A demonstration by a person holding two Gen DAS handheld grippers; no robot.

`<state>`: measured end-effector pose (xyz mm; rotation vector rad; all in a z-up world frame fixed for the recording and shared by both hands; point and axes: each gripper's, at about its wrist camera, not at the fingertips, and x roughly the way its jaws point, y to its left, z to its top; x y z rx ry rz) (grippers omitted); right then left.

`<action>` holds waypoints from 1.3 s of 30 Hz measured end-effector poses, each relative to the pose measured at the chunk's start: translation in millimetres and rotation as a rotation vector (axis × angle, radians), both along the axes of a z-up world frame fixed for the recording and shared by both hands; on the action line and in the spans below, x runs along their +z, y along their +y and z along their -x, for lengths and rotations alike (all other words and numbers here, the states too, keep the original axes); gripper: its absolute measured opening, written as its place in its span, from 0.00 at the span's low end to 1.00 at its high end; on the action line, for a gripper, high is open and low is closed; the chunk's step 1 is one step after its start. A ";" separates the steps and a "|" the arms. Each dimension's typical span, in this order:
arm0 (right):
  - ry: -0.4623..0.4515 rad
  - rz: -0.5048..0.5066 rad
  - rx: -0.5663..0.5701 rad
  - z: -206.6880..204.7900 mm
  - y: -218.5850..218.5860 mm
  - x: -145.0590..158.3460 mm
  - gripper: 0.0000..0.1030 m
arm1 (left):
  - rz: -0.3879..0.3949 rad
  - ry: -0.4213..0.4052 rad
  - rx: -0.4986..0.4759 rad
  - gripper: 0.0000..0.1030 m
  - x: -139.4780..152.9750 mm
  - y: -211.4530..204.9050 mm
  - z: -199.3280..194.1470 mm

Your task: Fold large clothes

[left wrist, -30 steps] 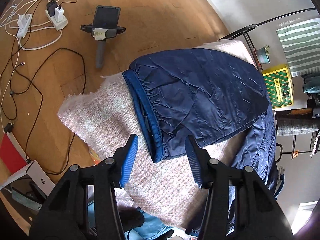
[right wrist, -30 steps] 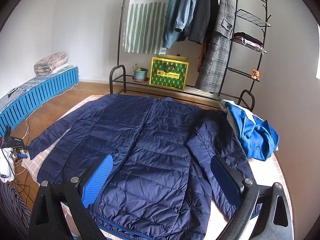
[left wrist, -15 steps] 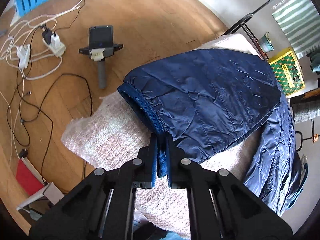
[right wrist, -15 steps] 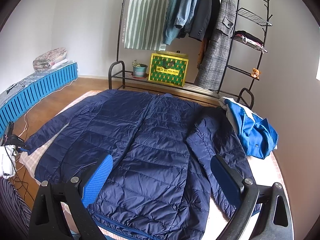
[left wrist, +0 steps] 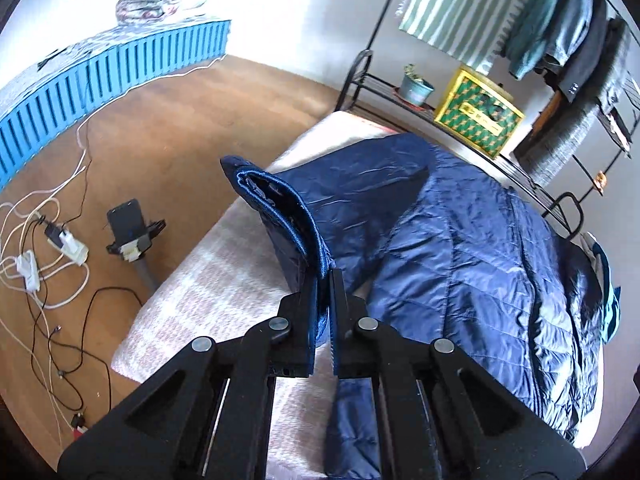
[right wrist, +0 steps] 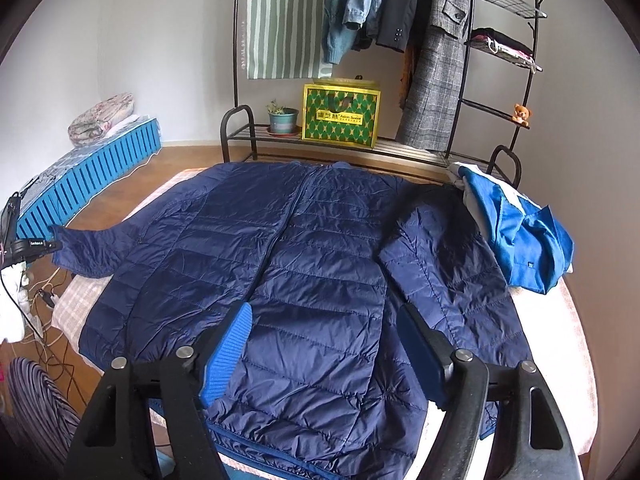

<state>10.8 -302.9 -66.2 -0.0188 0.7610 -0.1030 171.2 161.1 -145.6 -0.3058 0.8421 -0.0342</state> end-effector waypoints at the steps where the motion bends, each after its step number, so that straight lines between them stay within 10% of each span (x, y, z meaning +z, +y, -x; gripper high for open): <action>1: 0.004 -0.005 0.002 -1.5 -1.3 -1.6 0.68 | -0.006 -0.016 -0.035 0.02 7.5 -13.1 -0.2; 10: 0.040 -0.064 0.001 -26.2 -23.6 -7.7 0.56 | -0.024 -0.059 -0.310 0.02 24.1 -149.6 -20.5; 22: 0.124 -0.153 0.088 -108.3 -23.9 -28.8 0.56 | 0.015 0.085 -0.483 0.02 -44.6 -258.7 -48.6; 26: 0.183 -0.252 0.097 -148.3 -21.6 -50.3 0.66 | 0.060 0.140 -0.545 0.04 -47.9 -252.3 -45.1; 31: 0.246 -0.309 0.147 -195.7 3.0 -79.0 0.81 | 0.133 0.076 -0.557 0.34 -19.0 -212.8 -18.8; 39: 0.460 -0.525 0.160 -269.0 53.3 -156.4 0.84 | 0.063 0.044 -0.323 0.34 -12.3 -116.2 -7.0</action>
